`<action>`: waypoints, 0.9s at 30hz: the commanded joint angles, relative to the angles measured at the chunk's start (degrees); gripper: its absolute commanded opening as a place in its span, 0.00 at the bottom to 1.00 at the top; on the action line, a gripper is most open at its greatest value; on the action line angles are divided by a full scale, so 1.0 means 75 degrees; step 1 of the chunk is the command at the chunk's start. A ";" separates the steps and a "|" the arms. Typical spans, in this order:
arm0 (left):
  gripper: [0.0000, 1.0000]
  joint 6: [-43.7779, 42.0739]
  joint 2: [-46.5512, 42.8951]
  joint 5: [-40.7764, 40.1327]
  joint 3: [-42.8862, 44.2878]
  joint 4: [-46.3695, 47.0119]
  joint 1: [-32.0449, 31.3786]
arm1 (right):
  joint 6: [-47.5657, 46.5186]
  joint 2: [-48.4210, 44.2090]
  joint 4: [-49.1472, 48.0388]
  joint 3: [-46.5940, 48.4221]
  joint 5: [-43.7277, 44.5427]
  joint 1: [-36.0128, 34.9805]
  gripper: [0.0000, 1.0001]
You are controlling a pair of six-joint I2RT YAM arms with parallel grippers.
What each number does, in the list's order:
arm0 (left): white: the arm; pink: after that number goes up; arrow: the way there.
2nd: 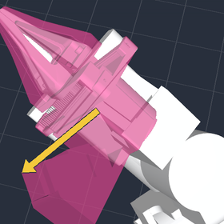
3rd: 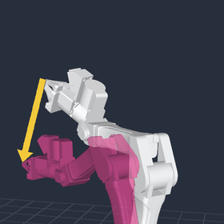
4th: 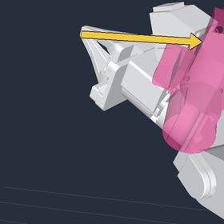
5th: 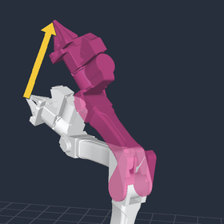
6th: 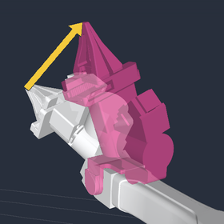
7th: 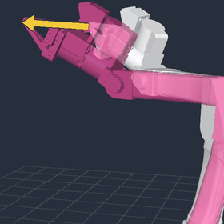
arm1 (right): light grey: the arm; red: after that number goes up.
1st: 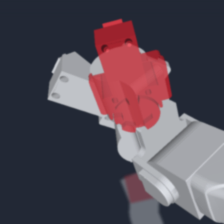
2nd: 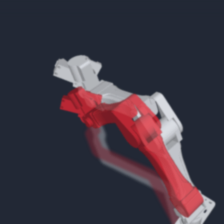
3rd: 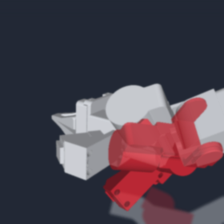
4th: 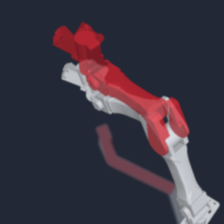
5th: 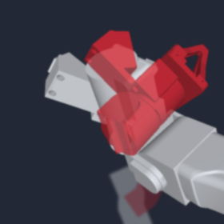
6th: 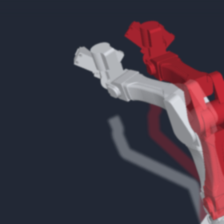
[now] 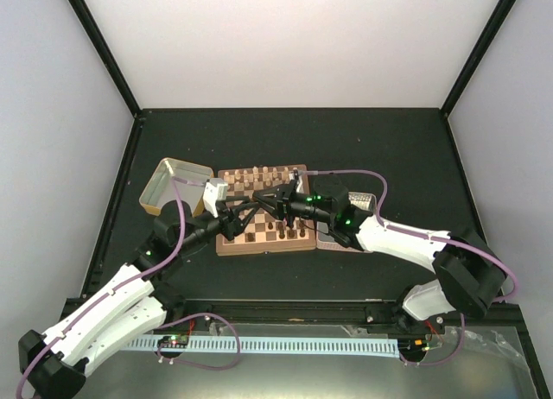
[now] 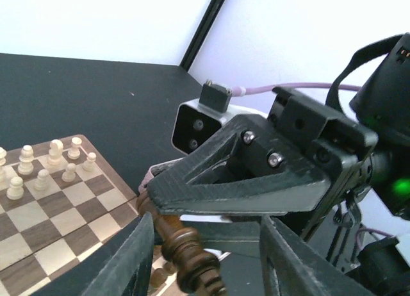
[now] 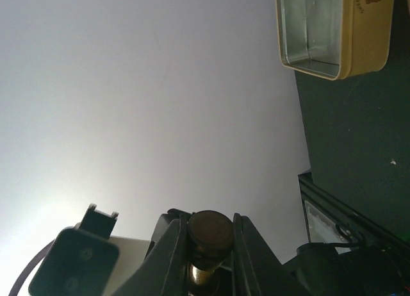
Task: Set up the chess pieces on the board
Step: Place the chess piece on the chessboard.
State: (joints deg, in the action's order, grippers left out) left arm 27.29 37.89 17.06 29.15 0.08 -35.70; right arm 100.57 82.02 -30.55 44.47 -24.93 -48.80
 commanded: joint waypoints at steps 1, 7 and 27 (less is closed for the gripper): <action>0.51 -0.0254 0.0046 0.0182 0.0060 0.0733 -0.0030 | 0.0446 -0.0260 0.0292 -0.0064 0.0318 -0.0042 0.01; 0.48 -0.0928 0.0303 0.0408 0.0122 0.0701 -0.0021 | 0.0664 -0.0567 0.0755 -0.0068 0.0530 -0.0052 0.01; 0.10 -0.1026 0.0351 -0.0066 0.0596 -0.0249 -0.0042 | 0.0418 -0.0638 0.1230 -0.0080 0.0488 -0.0056 0.27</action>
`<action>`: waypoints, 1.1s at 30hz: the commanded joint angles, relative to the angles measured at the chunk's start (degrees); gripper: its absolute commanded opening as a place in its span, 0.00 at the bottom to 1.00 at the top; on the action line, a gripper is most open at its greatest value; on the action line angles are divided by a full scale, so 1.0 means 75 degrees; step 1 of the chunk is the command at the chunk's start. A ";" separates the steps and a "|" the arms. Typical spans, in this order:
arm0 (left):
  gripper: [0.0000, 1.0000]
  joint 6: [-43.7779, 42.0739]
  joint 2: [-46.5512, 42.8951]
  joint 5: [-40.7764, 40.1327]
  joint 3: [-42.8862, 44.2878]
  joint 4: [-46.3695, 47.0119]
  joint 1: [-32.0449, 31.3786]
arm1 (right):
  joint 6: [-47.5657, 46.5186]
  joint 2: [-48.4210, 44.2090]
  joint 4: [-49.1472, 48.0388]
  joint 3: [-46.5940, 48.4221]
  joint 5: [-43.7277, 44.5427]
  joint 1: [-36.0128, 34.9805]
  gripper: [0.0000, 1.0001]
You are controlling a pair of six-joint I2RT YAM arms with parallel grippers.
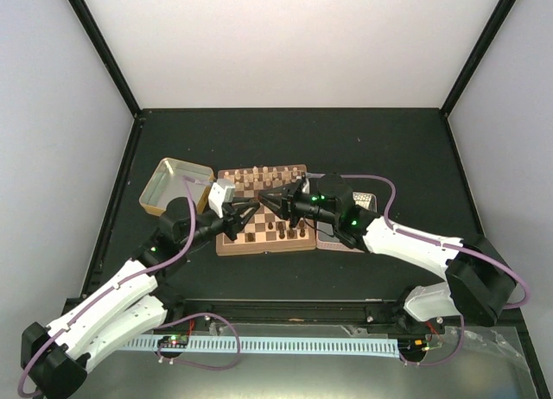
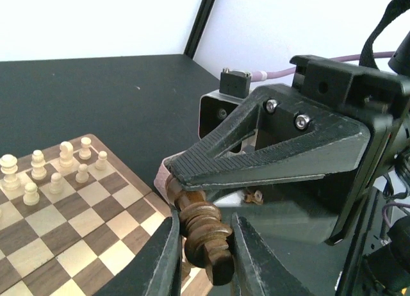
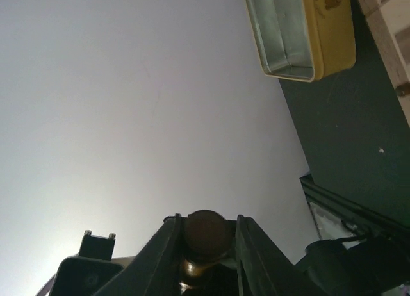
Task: Set up the chess pieces on the board
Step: Place the chess piece on the chessboard.
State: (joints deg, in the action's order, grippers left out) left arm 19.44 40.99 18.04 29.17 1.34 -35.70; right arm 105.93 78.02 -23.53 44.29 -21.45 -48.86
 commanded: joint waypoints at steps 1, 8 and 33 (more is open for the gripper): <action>0.09 0.0062 -0.0019 -0.0334 0.0714 -0.0685 -0.0041 | -0.0445 -0.0137 0.0428 -0.0075 0.0090 -0.0027 0.34; 0.06 0.0135 0.0716 -0.0871 0.1930 -0.3961 -0.0043 | -0.2193 -0.1120 0.2062 -0.0614 0.1343 0.0501 0.61; 0.08 -0.0879 0.6960 -0.1233 0.5796 -0.8576 -0.0872 | -0.4875 -0.3243 0.4739 -0.1378 0.3998 0.1019 0.63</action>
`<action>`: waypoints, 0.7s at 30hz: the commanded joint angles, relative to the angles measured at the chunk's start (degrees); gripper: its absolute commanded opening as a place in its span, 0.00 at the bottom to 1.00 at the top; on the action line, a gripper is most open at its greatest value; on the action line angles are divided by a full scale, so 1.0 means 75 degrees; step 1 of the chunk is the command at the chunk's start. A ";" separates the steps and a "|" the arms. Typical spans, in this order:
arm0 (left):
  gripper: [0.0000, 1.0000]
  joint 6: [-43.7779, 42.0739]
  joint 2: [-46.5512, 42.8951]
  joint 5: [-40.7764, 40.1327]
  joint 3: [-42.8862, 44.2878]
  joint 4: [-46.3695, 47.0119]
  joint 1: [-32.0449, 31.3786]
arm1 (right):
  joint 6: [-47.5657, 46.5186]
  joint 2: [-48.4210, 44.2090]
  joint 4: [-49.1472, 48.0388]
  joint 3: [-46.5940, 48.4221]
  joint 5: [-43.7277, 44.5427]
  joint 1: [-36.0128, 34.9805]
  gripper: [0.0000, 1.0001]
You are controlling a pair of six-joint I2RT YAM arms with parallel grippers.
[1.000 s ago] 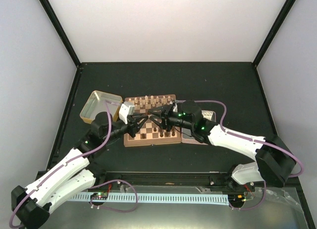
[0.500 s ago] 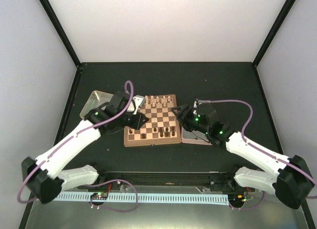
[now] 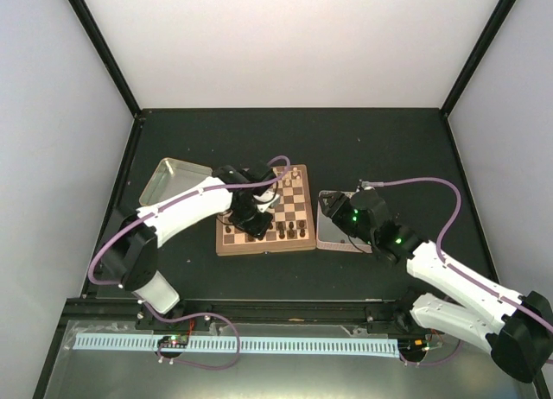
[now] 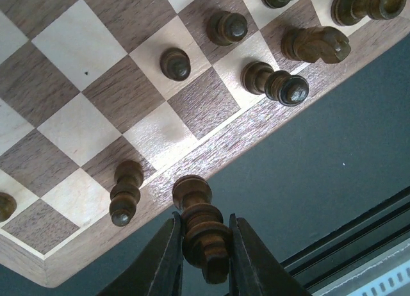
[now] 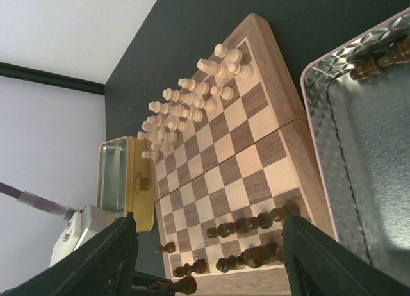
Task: Set up the chess pieces on the board
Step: Place the chess piece on the chessboard.
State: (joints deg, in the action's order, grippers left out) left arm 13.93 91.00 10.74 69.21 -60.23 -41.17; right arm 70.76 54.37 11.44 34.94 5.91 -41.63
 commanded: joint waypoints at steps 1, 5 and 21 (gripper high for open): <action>0.08 -0.0147 0.0375 -0.0262 0.0463 -0.0351 -0.0156 | -0.0183 -0.0092 0.0075 -0.0154 0.0349 0.0065 0.63; 0.10 -0.0182 0.0714 -0.0462 0.0487 -0.0253 -0.0171 | -0.0188 -0.0102 0.0040 -0.0210 0.0337 0.0077 0.63; 0.14 -0.0191 0.1135 -0.0561 0.0308 0.0394 -0.0173 | -0.0183 -0.0102 0.0053 -0.0235 0.0237 0.0094 0.63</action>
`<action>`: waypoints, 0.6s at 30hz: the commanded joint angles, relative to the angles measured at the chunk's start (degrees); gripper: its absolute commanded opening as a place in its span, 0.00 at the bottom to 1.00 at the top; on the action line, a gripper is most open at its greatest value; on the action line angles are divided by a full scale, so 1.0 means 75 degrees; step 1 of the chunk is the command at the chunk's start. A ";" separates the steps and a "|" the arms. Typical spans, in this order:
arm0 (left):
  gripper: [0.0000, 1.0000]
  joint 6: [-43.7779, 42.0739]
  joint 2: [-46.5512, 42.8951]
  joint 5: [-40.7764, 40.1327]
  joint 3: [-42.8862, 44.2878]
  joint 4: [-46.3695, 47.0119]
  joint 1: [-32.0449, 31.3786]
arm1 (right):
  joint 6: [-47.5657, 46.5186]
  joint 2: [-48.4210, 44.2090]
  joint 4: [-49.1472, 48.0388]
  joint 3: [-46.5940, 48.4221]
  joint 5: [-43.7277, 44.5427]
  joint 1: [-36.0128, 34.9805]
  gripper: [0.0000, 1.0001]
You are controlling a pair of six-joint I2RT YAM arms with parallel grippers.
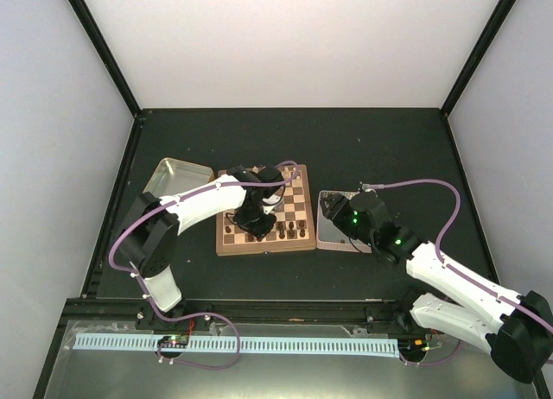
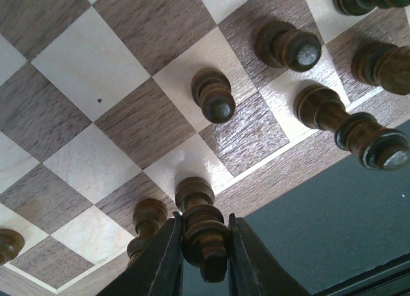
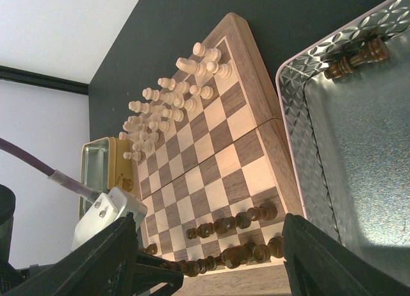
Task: Set up the chess pieces on the board
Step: Place the chess piece on the chessboard.
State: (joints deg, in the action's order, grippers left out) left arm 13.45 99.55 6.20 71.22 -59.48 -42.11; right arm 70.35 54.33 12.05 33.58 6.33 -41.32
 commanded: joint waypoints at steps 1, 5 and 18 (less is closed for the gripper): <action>0.15 -0.0115 -0.0016 0.0052 0.0016 0.0326 -0.0046 | -0.0136 -0.0097 -0.0034 -0.0049 0.0178 0.0049 0.63; 0.17 -0.0098 -0.0063 0.0052 -0.0101 0.0462 -0.0034 | -0.0133 -0.0097 -0.0035 -0.0042 0.0133 0.0049 0.63; 0.29 -0.0042 -0.0164 -0.0048 -0.0084 0.0378 -0.0034 | -0.0128 -0.0075 -0.0053 -0.0025 0.0035 0.0052 0.63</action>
State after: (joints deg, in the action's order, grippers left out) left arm 13.47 99.50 6.20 70.57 -57.01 -42.11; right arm 70.35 54.30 12.03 33.58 5.96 -41.32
